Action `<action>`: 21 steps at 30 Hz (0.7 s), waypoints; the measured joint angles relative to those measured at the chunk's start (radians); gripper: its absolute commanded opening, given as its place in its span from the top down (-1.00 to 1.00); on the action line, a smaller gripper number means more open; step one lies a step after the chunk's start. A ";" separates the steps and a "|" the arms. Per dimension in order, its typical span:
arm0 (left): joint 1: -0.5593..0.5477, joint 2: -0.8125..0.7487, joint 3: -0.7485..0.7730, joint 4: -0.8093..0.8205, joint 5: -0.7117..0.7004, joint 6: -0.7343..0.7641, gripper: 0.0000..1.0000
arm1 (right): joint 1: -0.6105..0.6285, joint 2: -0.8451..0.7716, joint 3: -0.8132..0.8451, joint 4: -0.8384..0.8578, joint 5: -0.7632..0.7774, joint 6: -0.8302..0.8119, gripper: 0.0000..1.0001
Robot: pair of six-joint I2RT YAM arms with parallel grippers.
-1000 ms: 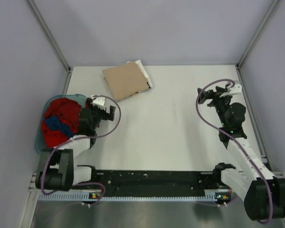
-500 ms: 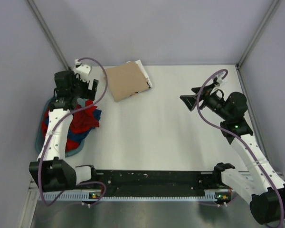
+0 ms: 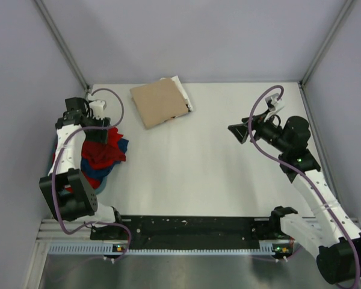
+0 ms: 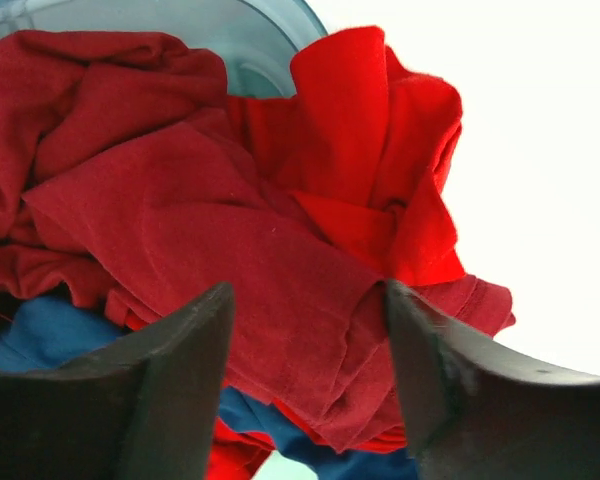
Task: Fold and stack the t-shirts
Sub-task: Grab crumpled tshirt from bin with the left arm
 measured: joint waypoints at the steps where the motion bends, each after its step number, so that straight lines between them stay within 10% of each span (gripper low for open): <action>1: 0.000 0.000 -0.003 0.001 -0.003 -0.003 -0.08 | 0.000 0.000 0.000 0.000 0.000 0.004 -0.54; 7: 0.000 0.014 -0.011 -0.013 -0.002 0.004 1.00 | 0.000 0.000 0.000 0.000 0.000 0.014 -0.54; 16: 0.001 -0.003 0.070 -0.054 -0.076 0.008 1.00 | 0.000 -0.004 0.000 0.000 0.000 0.016 -0.54; 21: 0.003 -0.077 0.426 -0.083 -0.121 0.003 1.00 | 0.000 -0.003 0.014 -0.014 -0.002 0.026 -0.54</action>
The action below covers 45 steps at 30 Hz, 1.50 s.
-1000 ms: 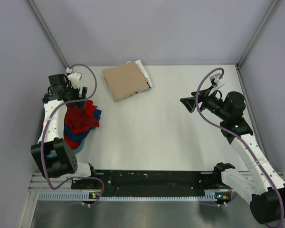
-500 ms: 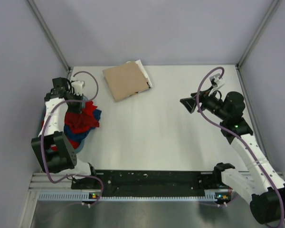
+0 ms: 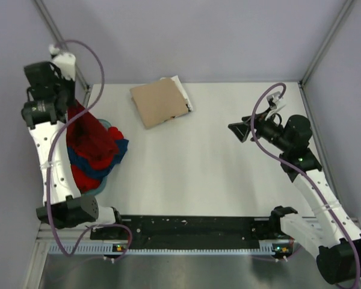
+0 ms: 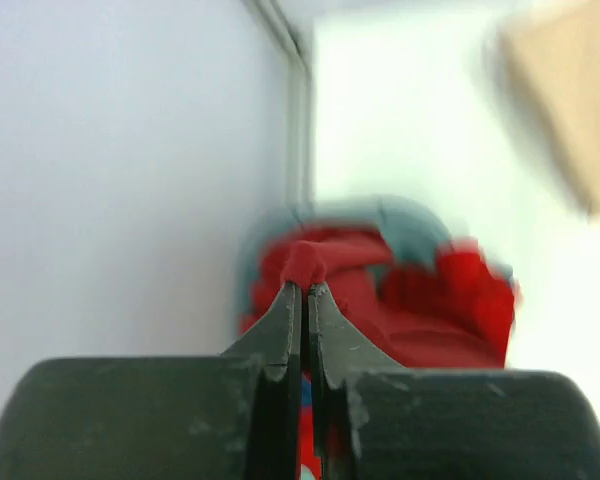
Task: Fold and stack the t-shirts
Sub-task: Grab crumpled tshirt from bin with the left arm, then move the tshirt to the center of the board
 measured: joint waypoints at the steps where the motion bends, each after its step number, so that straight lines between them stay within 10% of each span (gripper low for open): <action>1: 0.000 -0.002 0.127 -0.014 0.003 -0.003 1.00 | 0.000 0.000 0.007 -0.001 -0.002 0.001 -0.54; 7: -0.035 -0.068 0.708 0.061 0.159 -0.060 1.00 | 0.000 0.000 0.026 0.003 -0.020 0.024 -0.54; 12: -0.139 -0.259 0.661 0.116 0.386 -0.172 1.00 | 0.000 0.002 0.026 0.015 -0.029 0.053 -0.54; 20: -0.874 -0.135 0.367 0.022 0.220 -0.118 1.00 | 0.001 0.013 0.050 0.013 -0.028 0.087 -0.55; 26: -1.160 0.066 0.132 -0.077 0.232 -0.023 1.00 | 0.001 0.011 0.059 -0.081 0.092 0.083 -0.62; 28: -1.228 0.077 0.051 -0.127 0.273 0.025 -0.18 | 0.001 0.016 0.065 -0.124 0.129 0.074 -0.64; 30: -1.289 0.076 0.006 -0.167 0.311 0.086 -0.87 | 0.001 0.027 0.078 -0.164 0.152 0.061 -0.65; 33: -1.370 0.076 -0.017 -0.210 0.332 0.144 -0.97 | 0.001 0.058 0.098 -0.203 0.181 0.039 -0.65; 40: -1.338 -0.011 -0.117 -0.210 0.134 0.159 -0.98 | 0.041 0.166 0.104 -0.219 0.175 0.012 -0.63; 45: -0.925 -0.121 -0.148 -0.111 -0.067 0.062 -0.97 | 0.315 0.362 0.151 -0.179 0.238 -0.053 -0.45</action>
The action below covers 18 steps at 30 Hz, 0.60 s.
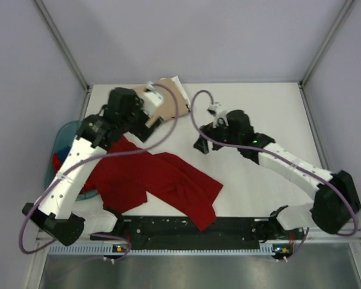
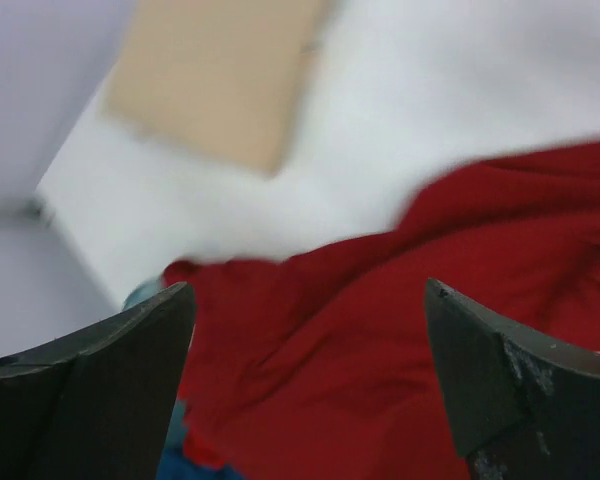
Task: Fold and stack the t-shirts
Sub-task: Move the tshirt to the center of the board
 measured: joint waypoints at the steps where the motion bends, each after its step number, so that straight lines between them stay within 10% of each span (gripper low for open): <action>1: 0.085 -0.008 0.001 0.026 -0.043 -0.023 -0.97 | 0.067 0.054 0.023 0.005 0.008 -0.018 -0.40; 10: 0.650 -0.272 -0.203 0.174 -0.204 -0.146 -0.98 | 0.593 0.500 0.294 0.089 0.175 -0.232 -0.47; 18: 0.738 -0.375 -0.294 0.174 -0.230 -0.158 -0.98 | 0.676 0.878 0.603 0.169 0.176 -0.211 -0.06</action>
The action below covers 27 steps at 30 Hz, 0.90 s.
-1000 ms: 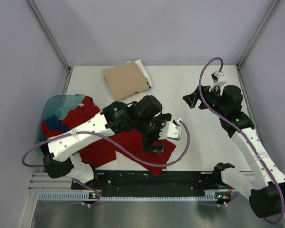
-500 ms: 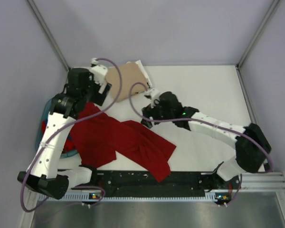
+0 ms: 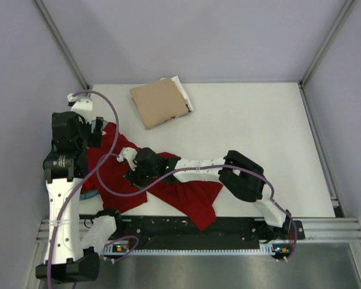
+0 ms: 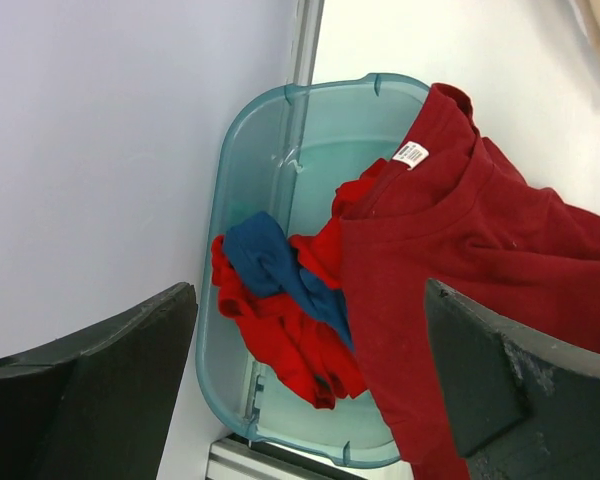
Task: Fold and stack the t-shirts
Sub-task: Move the tshirt to the center of the board
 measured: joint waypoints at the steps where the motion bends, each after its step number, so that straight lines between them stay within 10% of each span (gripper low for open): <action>1: 0.003 0.002 -0.002 -0.001 -0.001 -0.003 -0.97 | -0.002 0.027 0.013 -0.001 0.007 0.002 0.17; 4: 0.011 0.003 -0.002 -0.002 0.000 -0.013 -0.98 | -0.007 0.118 0.092 -0.045 0.040 0.023 1.00; 12: 0.011 0.003 -0.002 -0.002 -0.008 -0.016 -0.98 | -0.014 0.081 0.089 -0.089 0.057 0.043 1.00; 18: 0.012 0.013 0.031 0.000 -0.017 -0.012 -0.97 | -0.091 -0.383 -0.140 -0.116 0.034 0.045 1.00; 27: 0.012 0.079 0.084 0.065 0.095 -0.013 -0.91 | -0.694 -1.061 -0.497 -0.004 0.047 0.294 1.00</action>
